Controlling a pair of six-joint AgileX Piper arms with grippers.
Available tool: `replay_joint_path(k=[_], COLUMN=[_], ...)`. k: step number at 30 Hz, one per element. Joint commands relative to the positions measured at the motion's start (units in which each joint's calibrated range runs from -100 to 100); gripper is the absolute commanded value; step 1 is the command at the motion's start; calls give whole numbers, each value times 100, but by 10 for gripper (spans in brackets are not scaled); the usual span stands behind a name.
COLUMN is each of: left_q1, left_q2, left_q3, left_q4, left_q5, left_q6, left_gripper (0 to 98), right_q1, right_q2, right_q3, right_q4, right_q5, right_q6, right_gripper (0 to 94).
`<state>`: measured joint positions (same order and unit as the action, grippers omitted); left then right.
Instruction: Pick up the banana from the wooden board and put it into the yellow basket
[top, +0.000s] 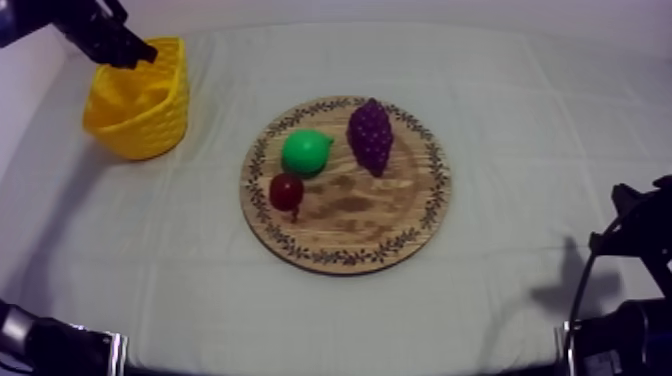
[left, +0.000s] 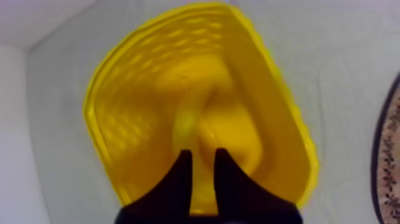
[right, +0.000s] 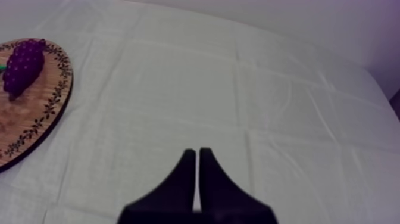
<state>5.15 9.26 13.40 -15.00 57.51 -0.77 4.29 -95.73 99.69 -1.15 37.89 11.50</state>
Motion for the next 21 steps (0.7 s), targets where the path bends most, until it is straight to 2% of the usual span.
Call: replay_joint_path(k=[1, 8, 10, 12, 15, 21], left_q1=[46, 219, 162, 50, -134, -502], left_q2=[-1058, -3191, -3782, -4373, -5237, -7006], left_q3=[882, 3115, 3795, 4438, 5220, 6503], left_q4=[157, 566, 779, 1092, 1455, 1837], left_q5=[-451, -1848, -2297, -2658, -2903, -2794], left_q6=[-37, -31, -78, -248, -455, -600], left_gripper=[41, 4, 3, 2, 1, 1], right_q1=[0, 0, 0, 0, 0, 0], right_q2=[-2, -2, -2, -2, -2, -2], right_q3=[-3, -3, -3, -3, -3, -3], right_q4=[1, 1, 1, 1, 1, 1], right_q5=[2, 2, 2, 2, 2, 2], right_q6=[0, 0, 0, 0, 0, 0], right_gripper=[3, 3, 3, 3, 3, 3])
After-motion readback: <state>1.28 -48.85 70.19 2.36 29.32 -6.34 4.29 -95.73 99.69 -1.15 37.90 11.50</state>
